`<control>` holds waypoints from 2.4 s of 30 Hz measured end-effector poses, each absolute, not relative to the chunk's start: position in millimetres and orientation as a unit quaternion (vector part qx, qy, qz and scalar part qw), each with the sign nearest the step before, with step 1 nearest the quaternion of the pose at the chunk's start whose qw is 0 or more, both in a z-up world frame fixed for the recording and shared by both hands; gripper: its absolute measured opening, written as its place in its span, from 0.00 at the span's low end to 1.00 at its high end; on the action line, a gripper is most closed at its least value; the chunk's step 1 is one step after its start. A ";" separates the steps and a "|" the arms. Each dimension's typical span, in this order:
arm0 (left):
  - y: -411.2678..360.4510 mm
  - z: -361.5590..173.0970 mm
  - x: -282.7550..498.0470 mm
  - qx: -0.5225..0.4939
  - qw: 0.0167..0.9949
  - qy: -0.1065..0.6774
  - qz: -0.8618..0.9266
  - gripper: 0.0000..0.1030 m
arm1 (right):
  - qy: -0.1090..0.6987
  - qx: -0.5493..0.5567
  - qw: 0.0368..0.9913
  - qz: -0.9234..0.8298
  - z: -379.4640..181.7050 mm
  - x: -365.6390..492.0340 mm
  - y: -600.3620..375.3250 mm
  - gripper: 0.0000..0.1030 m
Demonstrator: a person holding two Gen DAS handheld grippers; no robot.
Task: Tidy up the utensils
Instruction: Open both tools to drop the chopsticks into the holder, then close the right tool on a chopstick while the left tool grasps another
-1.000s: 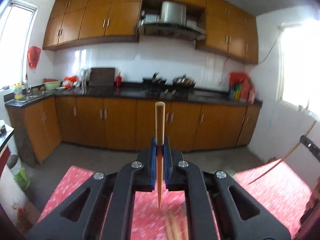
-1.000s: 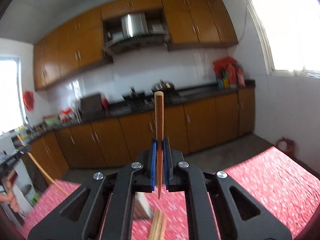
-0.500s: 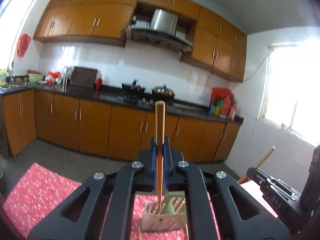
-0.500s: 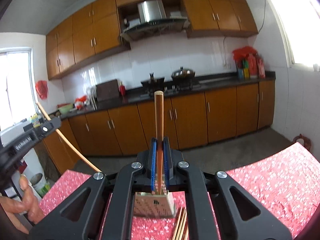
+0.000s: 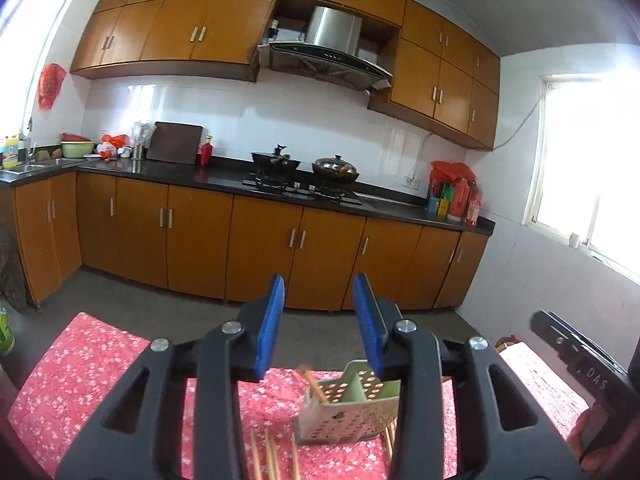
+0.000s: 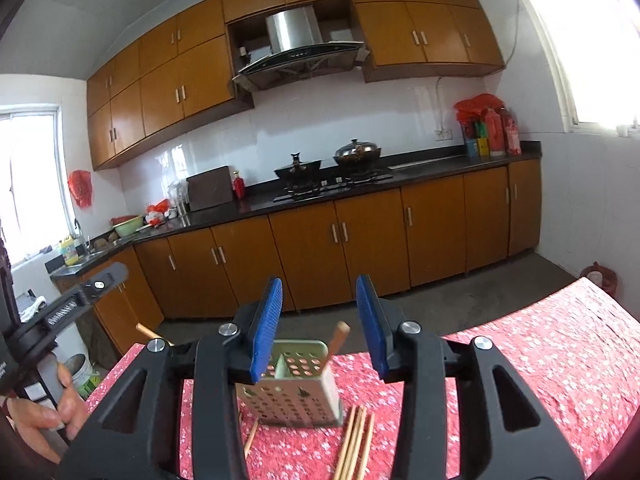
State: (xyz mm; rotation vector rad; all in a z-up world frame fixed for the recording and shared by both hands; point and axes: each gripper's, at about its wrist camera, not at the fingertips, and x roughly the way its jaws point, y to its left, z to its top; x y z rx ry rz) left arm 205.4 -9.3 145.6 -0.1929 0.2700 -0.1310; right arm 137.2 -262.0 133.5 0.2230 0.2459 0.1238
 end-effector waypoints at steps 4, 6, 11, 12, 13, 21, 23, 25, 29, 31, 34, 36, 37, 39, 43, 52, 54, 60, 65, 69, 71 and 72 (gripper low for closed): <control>12.3 130.2 181.0 -0.089 0.983 0.153 -0.040 0.45 | 0.170 0.111 0.979 0.033 102.7 123.4 -274.2 0.39; 22.6 109.3 172.6 -0.077 0.980 0.184 -0.025 0.46 | 0.213 0.105 0.971 0.029 77.2 124.6 -275.3 0.39; 38.8 39.8 162.6 -0.061 0.958 0.279 -0.017 0.46 | 0.357 0.097 0.928 0.048 -19.6 132.0 -259.9 0.16; 40.8 21.9 161.5 -0.063 0.950 0.305 -0.021 0.46 | 0.378 0.098 0.919 0.053 -36.4 131.6 -255.1 0.16; 40.9 11.2 161.1 -0.065 0.945 0.321 -0.024 0.45 | 0.391 0.097 0.914 0.055 -46.4 130.3 -250.3 0.15; 33.4 -47.0 146.6 -0.060 0.919 0.387 -0.056 0.42 | 0.438 0.072 0.894 0.055 -87.7 136.0 -229.3 0.12; 29.1 -54.2 147.3 -0.061 0.913 0.398 -0.063 0.39 | 0.434 0.055 0.898 0.037 -88.5 137.6 -230.3 0.08; 20.9 -60.7 147.2 -0.063 0.907 0.410 -0.071 0.34 | 0.432 0.068 0.899 0.021 -89.1 140.9 -240.1 0.07; 7.1 -71.3 150.2 -0.055 0.898 0.428 -0.082 0.26 | 0.430 0.083 0.899 0.015 -92.1 139.3 -255.6 0.07; 1.2 -77.3 151.3 -0.046 0.895 0.437 -0.083 0.23 | 0.428 0.075 0.901 0.015 -92.4 139.3 -254.9 0.07; -4.3 -85.4 154.5 -0.037 0.889 0.449 -0.080 0.22 | 0.426 0.076 0.902 0.015 -92.2 138.3 -256.3 0.07; -5.9 -89.1 155.1 -0.032 0.886 0.456 -0.076 0.20 | 0.425 0.079 0.902 0.016 -91.5 136.3 -258.0 0.07; -7.3 -89.8 154.5 -0.027 0.888 0.454 -0.072 0.19 | 0.425 0.079 0.902 0.017 -91.4 136.5 -258.7 0.07; -10.8 -90.4 154.1 -0.013 0.890 0.451 -0.067 0.18 | 0.424 0.077 0.902 0.017 -92.0 132.3 -259.7 0.07; -8.5 -92.6 156.5 -0.010 0.893 0.448 -0.051 0.09 | 0.423 0.072 0.903 0.022 -93.2 130.3 -255.4 0.08; 30.5 -93.9 177.4 -0.018 0.896 0.445 -0.002 0.08 | 0.418 0.061 0.907 0.009 -93.2 144.2 -257.7 0.07; 44.3 -94.0 183.4 -0.024 0.896 0.444 0.013 0.08 | 0.416 0.063 0.907 -0.004 -92.8 152.3 -265.1 0.07; 78.7 -95.0 191.5 -0.056 0.899 0.434 0.028 0.09 | 0.407 0.080 0.910 -0.018 -93.7 164.1 -281.8 0.08; 79.9 -94.2 191.7 -0.065 0.899 0.433 0.025 0.09 | 0.408 0.072 0.910 -0.021 -92.6 166.7 -280.9 0.08; 79.9 -95.0 191.1 -0.065 0.899 0.433 0.025 0.09 | 0.408 0.076 0.910 -0.019 -93.7 166.8 -280.7 0.08; 79.6 -95.3 191.4 -0.065 0.899 0.433 0.025 0.09 | 0.408 0.075 0.910 -0.019 -93.0 166.0 -280.1 0.08; 79.5 -95.2 191.9 -0.065 0.899 0.433 0.025 0.09 | 0.408 0.075 0.910 -0.019 -92.9 165.8 -280.6 0.08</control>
